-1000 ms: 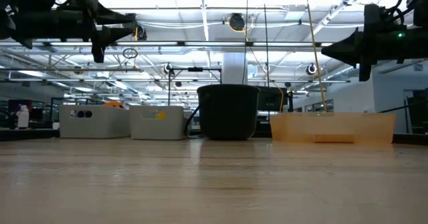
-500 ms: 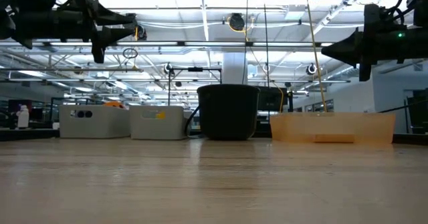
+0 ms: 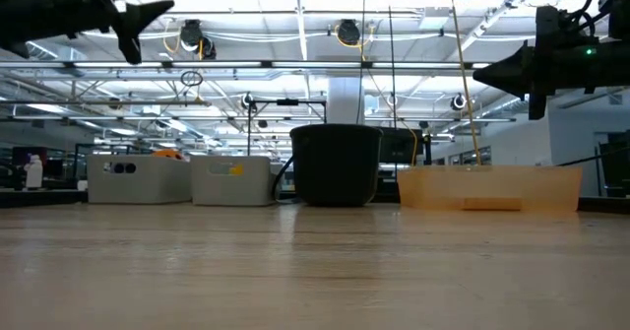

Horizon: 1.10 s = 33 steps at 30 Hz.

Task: Pick & Place Toys
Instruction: Return to Home Position

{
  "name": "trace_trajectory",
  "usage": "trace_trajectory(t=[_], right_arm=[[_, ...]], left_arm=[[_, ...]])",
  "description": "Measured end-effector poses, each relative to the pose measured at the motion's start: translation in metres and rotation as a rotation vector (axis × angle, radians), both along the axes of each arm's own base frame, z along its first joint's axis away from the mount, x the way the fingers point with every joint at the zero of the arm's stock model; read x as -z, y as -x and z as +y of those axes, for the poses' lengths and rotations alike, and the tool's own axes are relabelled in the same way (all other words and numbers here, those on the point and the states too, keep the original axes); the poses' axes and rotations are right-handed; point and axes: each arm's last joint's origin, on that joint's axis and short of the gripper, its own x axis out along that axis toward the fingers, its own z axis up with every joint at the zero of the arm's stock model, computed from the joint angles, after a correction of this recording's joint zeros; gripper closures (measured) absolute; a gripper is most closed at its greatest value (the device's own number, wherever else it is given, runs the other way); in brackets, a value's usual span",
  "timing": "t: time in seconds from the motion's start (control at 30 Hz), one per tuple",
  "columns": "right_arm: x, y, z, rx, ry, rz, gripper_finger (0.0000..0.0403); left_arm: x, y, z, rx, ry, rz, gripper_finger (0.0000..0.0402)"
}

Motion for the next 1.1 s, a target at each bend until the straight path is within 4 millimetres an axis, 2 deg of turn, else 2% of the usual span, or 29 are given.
trace_trajectory(t=[0.4, 0.67, 0.8, 0.9, 1.1], right_arm=[[0.0, 0.0, 0.0, 0.0, 0.0, 0.0, 0.0399], [0.0, 0.0, 0.0, 0.0, 0.0, 0.0, 0.0399], [0.0, 0.0, 0.0, 0.0, 0.0, 0.0, 0.0399], [0.0, 0.0, 0.0, 0.001, 0.0, 0.0, 0.0399], [0.0, 0.0, 0.0, 0.001, -0.001, 0.001, 0.0399]], left_arm=[[-0.01, 0.012, -0.013, 0.064, -0.045, -0.109, 0.027], [-0.005, 0.01, -0.012, 0.068, -0.024, -0.062, 0.027], [0.012, 0.009, -0.012, 0.068, -0.014, -0.039, 0.027], [0.044, 0.006, -0.01, 0.065, 0.017, 0.03, 0.027], [0.075, 0.003, -0.009, 0.068, 0.156, 0.344, 0.027]])
